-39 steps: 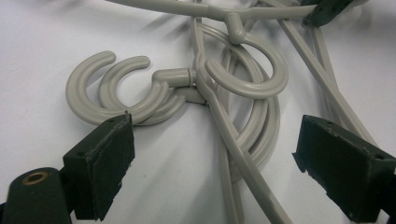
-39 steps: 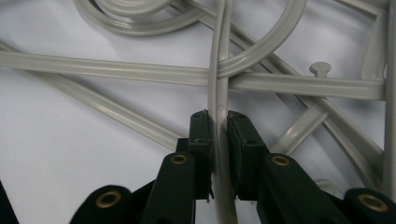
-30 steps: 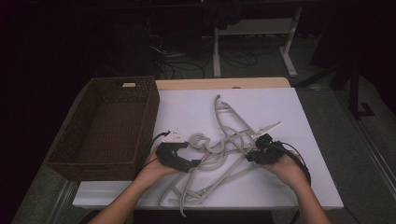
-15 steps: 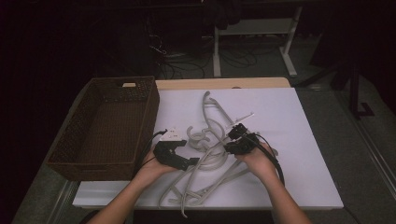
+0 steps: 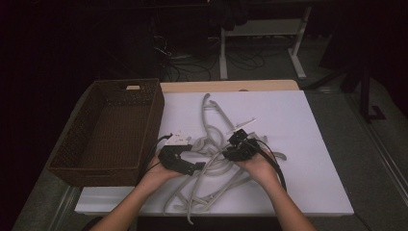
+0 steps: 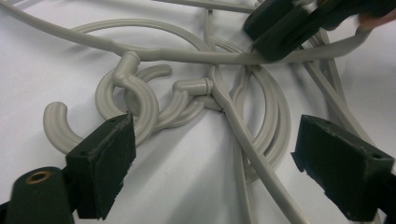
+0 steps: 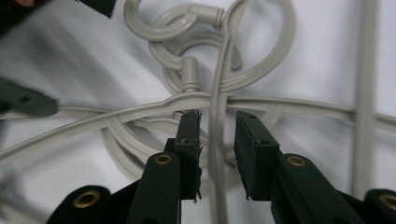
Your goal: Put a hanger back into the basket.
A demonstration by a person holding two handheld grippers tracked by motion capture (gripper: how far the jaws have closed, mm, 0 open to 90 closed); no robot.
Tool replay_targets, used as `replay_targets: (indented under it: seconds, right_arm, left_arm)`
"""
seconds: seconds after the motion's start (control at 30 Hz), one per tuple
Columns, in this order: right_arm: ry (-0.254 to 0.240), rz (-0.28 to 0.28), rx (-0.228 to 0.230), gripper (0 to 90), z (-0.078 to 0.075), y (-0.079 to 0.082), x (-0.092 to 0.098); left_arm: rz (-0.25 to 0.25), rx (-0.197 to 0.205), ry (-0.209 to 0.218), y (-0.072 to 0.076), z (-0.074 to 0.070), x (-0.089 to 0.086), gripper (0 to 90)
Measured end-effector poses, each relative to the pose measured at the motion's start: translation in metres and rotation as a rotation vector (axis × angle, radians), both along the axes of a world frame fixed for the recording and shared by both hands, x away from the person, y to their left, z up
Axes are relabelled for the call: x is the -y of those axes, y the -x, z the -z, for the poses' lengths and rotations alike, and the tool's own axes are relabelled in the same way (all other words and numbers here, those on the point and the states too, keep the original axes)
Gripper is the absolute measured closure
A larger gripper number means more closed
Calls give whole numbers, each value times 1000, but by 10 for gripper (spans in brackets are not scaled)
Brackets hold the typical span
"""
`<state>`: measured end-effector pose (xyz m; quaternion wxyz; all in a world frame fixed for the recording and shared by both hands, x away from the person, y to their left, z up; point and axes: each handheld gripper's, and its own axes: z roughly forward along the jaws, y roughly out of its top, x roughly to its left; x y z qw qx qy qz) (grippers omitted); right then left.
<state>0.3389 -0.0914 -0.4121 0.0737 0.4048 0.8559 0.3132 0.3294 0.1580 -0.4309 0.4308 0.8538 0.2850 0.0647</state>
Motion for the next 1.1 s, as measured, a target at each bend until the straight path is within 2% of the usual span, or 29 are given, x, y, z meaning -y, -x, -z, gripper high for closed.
replay_targets:
  seconds: [0.03,0.07,0.1,0.17,0.23,0.27,0.3,0.37,0.5,0.6,0.73,0.83,1.1]
  right_arm:
    - [-9,-9,11,733,-3,2,5]
    - [-16,-21,31,801,-8,5,16]
    - [-16,-21,31,801,-8,5,16]
    - [-6,-25,45,850,-10,7,29]
    - [-1,-11,47,883,-11,8,44]
    - [4,7,54,886,-11,10,57]
    - [4,7,54,886,-11,10,57]
    - [7,20,60,887,-10,13,71]
    - [5,20,57,888,-5,21,90]
    - [11,-14,45,889,-1,35,100]
    - [14,-46,36,889,1,44,103]
    - [15,-81,9,889,4,50,100]
    - [-27,-220,-38,889,8,56,67]
  left_arm:
    - [-8,0,2,0,-1,0,143]
    - [-13,1,5,-1,-2,-1,176]
    - [-21,1,4,-2,-4,-1,176]
    - [-34,5,5,-6,-8,-1,257]
    - [-52,11,6,-11,-12,0,353]
    - [-57,11,12,-14,-15,0,444]
    - [-65,10,19,-18,-17,0,444]
    - [-78,4,27,-24,-20,1,494]
    - [-81,-3,29,-26,-17,1,466]
    - [-84,-1,22,-23,-15,1,394]
    - [-92,-4,20,-23,-13,0,371]
    - [-96,-3,18,-23,-13,-1,366]
    - [-98,-7,1,-21,-12,1,366]
